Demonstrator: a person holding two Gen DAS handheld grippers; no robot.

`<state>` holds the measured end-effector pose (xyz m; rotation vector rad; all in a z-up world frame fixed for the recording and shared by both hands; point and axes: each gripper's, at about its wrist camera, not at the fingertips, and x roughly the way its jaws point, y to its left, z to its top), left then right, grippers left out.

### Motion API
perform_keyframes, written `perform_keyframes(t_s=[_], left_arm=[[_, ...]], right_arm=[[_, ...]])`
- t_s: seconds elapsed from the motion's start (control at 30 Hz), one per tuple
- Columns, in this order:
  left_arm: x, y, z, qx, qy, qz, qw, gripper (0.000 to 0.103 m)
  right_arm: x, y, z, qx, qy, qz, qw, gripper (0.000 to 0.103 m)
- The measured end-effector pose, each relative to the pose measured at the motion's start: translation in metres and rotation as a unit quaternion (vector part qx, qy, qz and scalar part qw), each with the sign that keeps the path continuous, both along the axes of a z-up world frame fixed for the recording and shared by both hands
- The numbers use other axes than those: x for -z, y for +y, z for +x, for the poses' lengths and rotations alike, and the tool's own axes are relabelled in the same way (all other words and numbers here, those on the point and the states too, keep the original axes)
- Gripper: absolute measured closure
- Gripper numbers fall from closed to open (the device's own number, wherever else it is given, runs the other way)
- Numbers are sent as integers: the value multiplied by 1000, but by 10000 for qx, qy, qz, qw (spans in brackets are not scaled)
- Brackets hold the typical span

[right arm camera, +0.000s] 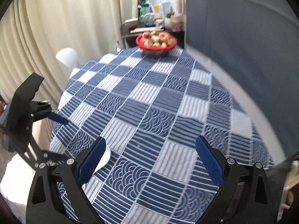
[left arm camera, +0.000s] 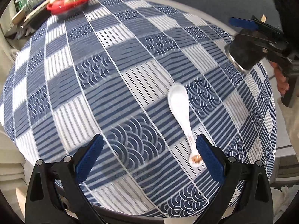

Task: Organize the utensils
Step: 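Move the open left tool back over the last white spoon on the table, then close the left tool on the handle of the plain white spoon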

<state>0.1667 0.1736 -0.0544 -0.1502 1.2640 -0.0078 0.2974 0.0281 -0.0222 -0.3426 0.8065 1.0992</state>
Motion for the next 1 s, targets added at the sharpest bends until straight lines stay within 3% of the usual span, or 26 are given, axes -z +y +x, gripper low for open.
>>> perform_keyframes(t_s=[0.33, 0.47, 0.5, 0.53, 0.57, 0.63, 0.7, 0.8, 0.83, 0.9, 1.0], left_arm=[[25, -26, -14, 89, 71, -79, 9999, 6], [31, -36, -14, 163, 130, -14, 9998, 6], [33, -38, -14, 187, 130, 1, 9997, 6], [34, -40, -14, 197, 113, 31, 9997, 6], [35, -41, -14, 181, 97, 51, 9998, 6], [37, -43, -13, 150, 79, 121, 9998, 6], [40, -45, -13, 170, 99, 161, 9997, 6], [46, -50, -10, 246, 144, 235, 9993, 6], [46, -53, -9, 300, 135, 320, 9989, 7], [47, -55, -7, 374, 142, 485, 9980, 10], [43, -51, -5, 321, 122, 402, 9986, 27]], right_arm=[[55, 27, -15, -656, 311, -225, 9971, 11], [67, 31, -18, -910, 511, -94, 9945, 13], [69, 32, -19, -979, 548, -26, 9937, 17], [71, 34, -20, -1076, 640, 35, 9921, 32], [73, 35, -21, -1132, 698, 51, 9911, 38], [78, 39, -24, -1276, 735, 61, 9891, 41], [82, 42, -28, -1469, 861, 100, 9853, 55], [88, 46, -32, -1652, 1058, 132, 9805, 78], [92, 47, -31, -1697, 1234, 189, 9775, 93], [94, 46, -30, -1686, 1442, 320, 9746, 95], [94, 39, -28, -1567, 1575, 488, 9738, 95]])
